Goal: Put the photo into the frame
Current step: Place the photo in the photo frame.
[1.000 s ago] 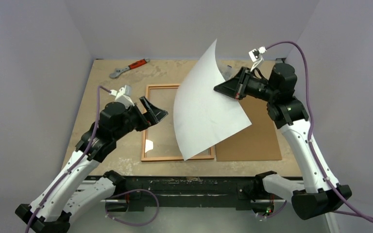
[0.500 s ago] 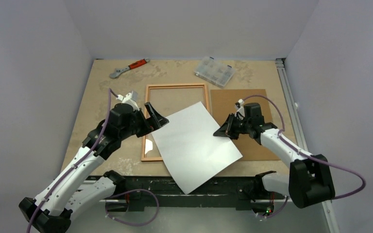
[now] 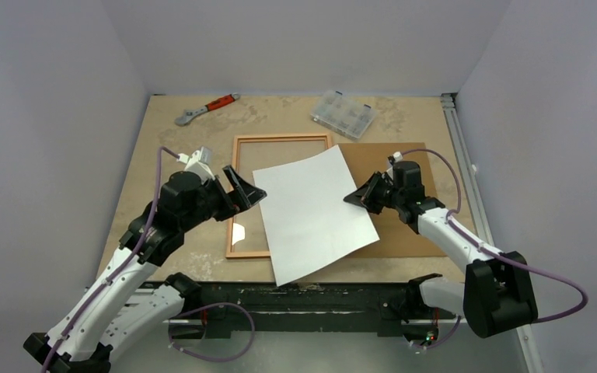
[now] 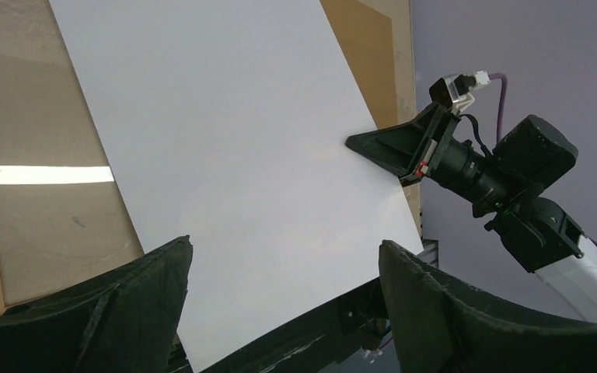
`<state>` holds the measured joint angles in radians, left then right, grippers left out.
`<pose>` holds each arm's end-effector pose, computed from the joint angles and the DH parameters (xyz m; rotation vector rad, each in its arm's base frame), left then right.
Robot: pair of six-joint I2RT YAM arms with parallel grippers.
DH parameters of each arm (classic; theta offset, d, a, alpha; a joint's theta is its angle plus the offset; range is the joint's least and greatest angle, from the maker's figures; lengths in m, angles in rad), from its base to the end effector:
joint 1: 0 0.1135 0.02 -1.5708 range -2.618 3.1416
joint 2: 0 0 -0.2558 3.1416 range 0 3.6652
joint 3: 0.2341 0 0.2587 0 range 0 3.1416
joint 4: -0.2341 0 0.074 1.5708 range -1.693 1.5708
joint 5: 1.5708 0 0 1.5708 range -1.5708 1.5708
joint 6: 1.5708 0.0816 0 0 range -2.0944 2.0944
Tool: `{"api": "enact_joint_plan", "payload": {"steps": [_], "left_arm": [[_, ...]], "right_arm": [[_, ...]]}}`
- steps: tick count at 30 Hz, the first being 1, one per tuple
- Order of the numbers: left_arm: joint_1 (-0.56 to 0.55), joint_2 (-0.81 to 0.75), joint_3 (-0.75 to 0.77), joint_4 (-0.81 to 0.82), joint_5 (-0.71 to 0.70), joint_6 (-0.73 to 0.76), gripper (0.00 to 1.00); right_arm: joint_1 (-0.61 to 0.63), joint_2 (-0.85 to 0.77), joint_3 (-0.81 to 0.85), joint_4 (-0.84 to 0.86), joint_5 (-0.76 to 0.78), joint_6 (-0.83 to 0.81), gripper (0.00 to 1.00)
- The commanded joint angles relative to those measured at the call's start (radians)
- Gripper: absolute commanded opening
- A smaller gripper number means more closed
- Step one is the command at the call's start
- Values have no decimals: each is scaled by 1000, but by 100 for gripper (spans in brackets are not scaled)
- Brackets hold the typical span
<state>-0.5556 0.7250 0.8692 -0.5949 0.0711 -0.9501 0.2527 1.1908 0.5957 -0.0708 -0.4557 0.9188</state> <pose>0.1744 -0.1151 0.3110 -0.3788 2.1429 -0.9892 0.2650 0.1055 0.1687 0.5278 2.3513 1.1062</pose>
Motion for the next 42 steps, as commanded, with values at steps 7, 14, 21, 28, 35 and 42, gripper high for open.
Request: {"api": "enact_joint_plan", "payload": {"steps": [7,14,21,28,35,42], "left_arm": [[4,27,20,28,23,-7,86],[5,33,24,35,33,-6,86],[5,37,29,36,37,1,86],[4,47,35,32,42,14,86],[4,51,38,28,45,20,86],[4,52,41,25,49,26,86]], "right_arm": [[-4,-3,30,160,161,155,0],[12,87,82,239,166,217,0],[57,159,112,304,211,275,0],[140,229,160,343,284,300,0],[184,294,193,389,325,324,0],[243,332,213,412,379,333,0]]}}
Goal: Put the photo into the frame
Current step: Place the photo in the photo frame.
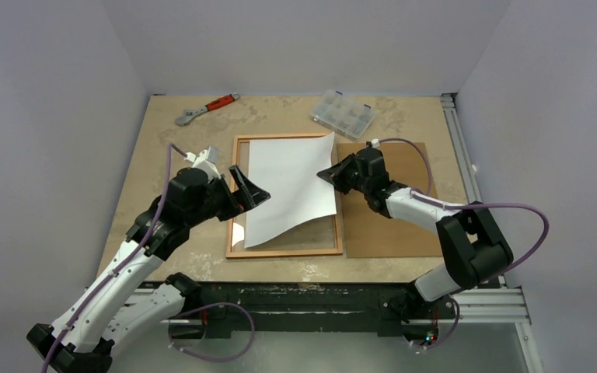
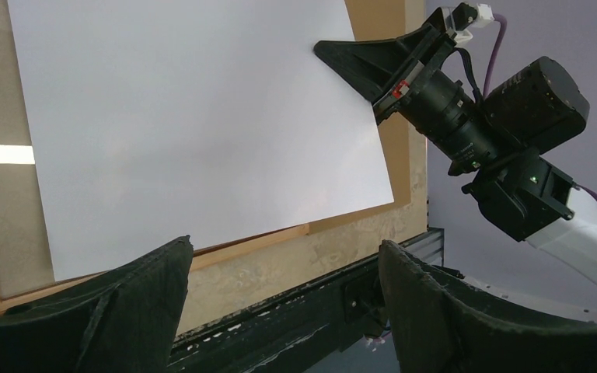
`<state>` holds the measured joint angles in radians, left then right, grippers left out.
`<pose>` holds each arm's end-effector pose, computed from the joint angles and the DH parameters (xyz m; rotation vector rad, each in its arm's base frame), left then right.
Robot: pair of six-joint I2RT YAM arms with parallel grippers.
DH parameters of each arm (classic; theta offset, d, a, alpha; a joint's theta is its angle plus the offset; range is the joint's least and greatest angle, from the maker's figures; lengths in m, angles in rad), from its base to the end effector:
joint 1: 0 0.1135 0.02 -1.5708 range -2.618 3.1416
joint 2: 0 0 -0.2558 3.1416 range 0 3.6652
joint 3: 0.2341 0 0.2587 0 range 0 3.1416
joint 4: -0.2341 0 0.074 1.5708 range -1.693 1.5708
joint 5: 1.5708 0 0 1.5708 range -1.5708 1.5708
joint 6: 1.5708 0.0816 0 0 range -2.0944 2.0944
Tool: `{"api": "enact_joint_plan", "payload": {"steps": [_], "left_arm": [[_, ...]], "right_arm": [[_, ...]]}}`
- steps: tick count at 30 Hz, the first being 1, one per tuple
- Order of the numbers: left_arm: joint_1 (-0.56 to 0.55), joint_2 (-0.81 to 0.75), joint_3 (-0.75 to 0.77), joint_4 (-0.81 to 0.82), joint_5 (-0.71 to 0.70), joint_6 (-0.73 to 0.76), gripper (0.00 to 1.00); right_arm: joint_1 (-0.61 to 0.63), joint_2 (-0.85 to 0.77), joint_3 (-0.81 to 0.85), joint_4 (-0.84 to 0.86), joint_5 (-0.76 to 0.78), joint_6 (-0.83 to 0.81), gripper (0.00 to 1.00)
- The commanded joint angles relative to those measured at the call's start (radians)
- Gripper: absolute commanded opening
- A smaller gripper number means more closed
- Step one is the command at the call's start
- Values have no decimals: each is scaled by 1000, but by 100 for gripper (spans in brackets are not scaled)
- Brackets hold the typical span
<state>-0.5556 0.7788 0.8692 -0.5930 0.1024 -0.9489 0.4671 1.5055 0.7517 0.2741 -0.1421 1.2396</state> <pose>0.1818 -0.1227 0.3009 -0.3704 2.2063 -0.9874 0.3208 0.1747 0.1688 0.7642 2.1393 1.1442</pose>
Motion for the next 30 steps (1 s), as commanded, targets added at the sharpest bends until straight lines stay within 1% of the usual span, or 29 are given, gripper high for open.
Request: {"api": "enact_joint_plan", "payload": {"steps": [1,14,20,23,27,28,30], "left_arm": [[4,-3,40,20,18,27,87],[5,-4,44,0,12,35,87],[4,-4,45,-8,10,39,87],[4,-3,50,-16,7,44,87],[4,-3,56,-29,5,47,87],[3,-3,57,-31,4,47,87],[5,-6,57,-34,5,47,87]], "right_arm": [[36,25,62,72,67,9,0],[87,84,44,94,74,-15,0],[86,97,52,12,75,-83,0],[87,121,86,-47,64,-133,14],[87,143,115,-109,52,-190,29],[87,141,118,-117,54,-201,35],[87,132,129,-155,72,-231,51]]}}
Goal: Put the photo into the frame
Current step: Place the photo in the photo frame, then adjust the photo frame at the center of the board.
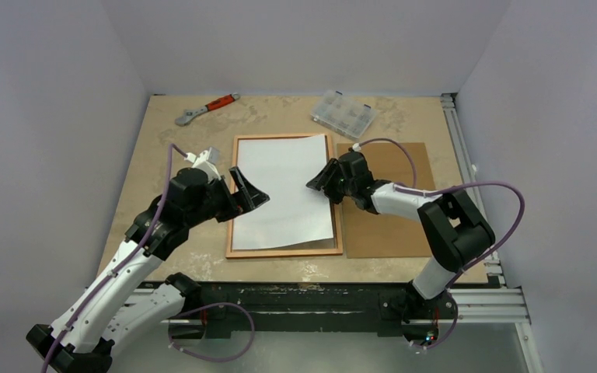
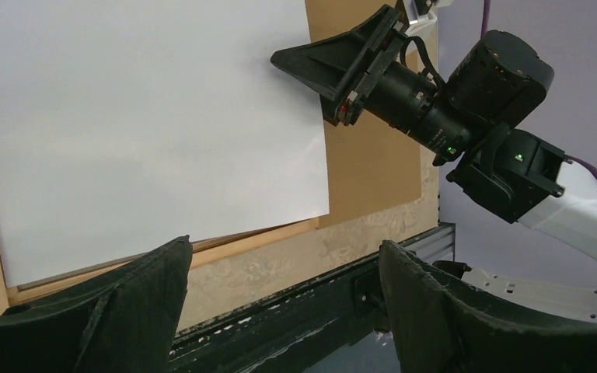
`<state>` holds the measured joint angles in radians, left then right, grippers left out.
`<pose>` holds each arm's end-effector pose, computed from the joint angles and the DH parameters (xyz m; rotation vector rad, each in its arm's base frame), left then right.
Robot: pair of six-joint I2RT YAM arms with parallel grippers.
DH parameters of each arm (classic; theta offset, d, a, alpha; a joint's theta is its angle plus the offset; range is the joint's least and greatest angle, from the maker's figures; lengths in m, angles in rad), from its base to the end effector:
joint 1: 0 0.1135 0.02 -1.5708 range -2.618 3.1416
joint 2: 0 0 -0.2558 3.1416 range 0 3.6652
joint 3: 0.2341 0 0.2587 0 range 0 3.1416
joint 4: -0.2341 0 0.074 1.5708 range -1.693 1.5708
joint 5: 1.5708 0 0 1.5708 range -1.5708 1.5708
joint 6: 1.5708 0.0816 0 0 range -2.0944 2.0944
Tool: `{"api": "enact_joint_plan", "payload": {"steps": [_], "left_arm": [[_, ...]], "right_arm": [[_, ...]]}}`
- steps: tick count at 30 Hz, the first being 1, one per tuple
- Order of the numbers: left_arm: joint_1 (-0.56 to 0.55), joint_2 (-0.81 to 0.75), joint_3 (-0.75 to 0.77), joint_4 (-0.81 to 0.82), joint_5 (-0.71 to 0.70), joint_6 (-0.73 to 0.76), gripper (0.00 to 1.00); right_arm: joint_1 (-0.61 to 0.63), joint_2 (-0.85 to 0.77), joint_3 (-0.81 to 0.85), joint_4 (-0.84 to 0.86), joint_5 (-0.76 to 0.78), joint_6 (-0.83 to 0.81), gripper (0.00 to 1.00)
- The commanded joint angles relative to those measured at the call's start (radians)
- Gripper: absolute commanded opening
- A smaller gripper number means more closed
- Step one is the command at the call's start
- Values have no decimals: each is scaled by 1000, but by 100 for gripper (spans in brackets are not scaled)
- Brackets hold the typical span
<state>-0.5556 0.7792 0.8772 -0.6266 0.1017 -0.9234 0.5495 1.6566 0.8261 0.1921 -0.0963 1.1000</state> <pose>0.1796 -0.1213 0.2993 -0.3479 2.2310 -0.9580 0.3205 0.2055 0.1306 0.5965 2.3261 0.9656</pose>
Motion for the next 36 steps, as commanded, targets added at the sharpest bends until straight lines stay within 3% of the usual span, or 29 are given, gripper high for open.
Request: {"api": "enact_joint_plan", "payload": {"steps": [1,8,21,25,28,36], "left_arm": [[4,-7,49,-1,4,21,87],[4,-12,50,-8,1,19,87],[5,-6,58,-39,6,23,88],[4,-6,62,-41,13,24,88],[4,-7,64,-45,13,26,88],[4,-18,68,-76,-4,38,89]], "right_arm": [[3,-25,61,-96,37,-106,57],[4,-86,112,-246,93,-208,81],[-14,-195,137,-486,232,-330,85],[-49,-181,100,-501,201,-350,81],[-66,-170,67,-477,178,-361,68],[-66,-88,60,-437,127,-382,50]]}}
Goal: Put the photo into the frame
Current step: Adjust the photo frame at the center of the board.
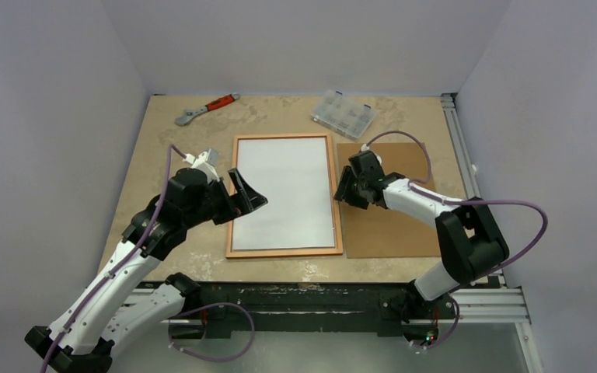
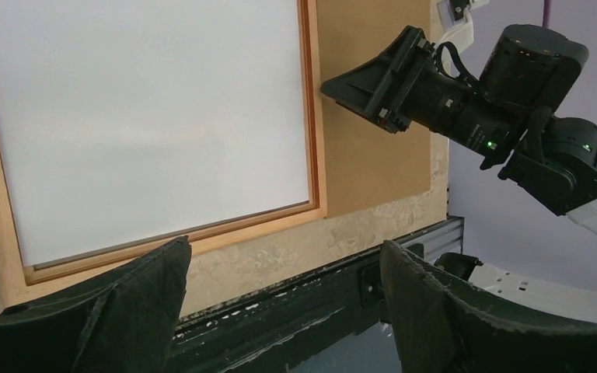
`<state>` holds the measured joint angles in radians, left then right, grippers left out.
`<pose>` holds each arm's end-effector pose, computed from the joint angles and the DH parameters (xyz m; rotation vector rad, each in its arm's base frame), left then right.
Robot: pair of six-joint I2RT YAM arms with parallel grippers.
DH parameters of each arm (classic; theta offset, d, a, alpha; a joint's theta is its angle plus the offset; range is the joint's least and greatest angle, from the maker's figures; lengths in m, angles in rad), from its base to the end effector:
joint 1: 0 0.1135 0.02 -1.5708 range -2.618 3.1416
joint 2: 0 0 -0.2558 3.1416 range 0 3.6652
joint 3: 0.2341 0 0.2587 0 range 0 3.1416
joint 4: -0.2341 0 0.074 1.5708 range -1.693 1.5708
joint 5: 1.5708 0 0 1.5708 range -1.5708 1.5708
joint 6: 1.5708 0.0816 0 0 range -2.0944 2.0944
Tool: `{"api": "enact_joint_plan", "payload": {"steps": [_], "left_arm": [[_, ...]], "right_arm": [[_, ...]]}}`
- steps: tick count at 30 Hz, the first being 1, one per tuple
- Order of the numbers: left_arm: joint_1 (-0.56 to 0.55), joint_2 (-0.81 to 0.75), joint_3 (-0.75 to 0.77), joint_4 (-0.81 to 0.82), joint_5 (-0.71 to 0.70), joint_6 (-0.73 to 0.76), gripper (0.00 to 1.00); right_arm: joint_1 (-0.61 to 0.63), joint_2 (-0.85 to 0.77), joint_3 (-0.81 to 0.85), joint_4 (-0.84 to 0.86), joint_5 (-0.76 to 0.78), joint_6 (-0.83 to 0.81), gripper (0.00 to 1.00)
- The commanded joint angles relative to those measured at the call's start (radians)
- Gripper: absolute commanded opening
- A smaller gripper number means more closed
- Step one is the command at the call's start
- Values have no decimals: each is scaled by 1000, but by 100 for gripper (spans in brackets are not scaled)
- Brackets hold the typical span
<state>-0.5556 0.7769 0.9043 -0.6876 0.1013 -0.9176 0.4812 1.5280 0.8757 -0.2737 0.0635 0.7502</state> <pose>0.1749 -0.1183 0.3019 -0.3487 2.2617 -0.9360 0.3028 0.1523 0.1398 0.3683 2.5205 0.4254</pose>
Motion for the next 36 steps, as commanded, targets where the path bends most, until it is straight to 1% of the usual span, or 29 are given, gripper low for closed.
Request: {"api": "enact_joint_plan", "payload": {"steps": [1,4,10,12,13,20,25,28,31,33,36], "left_arm": [[4,-17,41,-17,-7,32,89],[4,-18,42,-22,-8,35,89],[5,-18,45,-29,-11,37,89],[5,-18,48,-32,-11,37,89],[5,-18,50,-33,-11,37,89],[3,-12,53,-34,-11,39,89],[5,0,52,-34,-9,42,89],[4,6,49,-35,-9,42,89],[5,15,44,-29,-6,43,89],[5,24,36,-11,8,40,89],[5,52,16,37,40,34,91]], "right_arm": [[2,47,6,45,-37,-36,49],[2,62,4,78,-57,-39,49],[7,97,21,105,-107,-35,38],[14,101,17,127,-127,-30,27],[18,109,19,132,-132,-30,23],[35,154,45,152,-168,-26,22],[61,183,81,131,-149,-27,22],[63,170,84,108,-131,-30,23],[63,135,81,67,-101,-37,26],[63,102,74,40,-97,-30,34],[61,33,66,-8,-68,-29,51]]}}
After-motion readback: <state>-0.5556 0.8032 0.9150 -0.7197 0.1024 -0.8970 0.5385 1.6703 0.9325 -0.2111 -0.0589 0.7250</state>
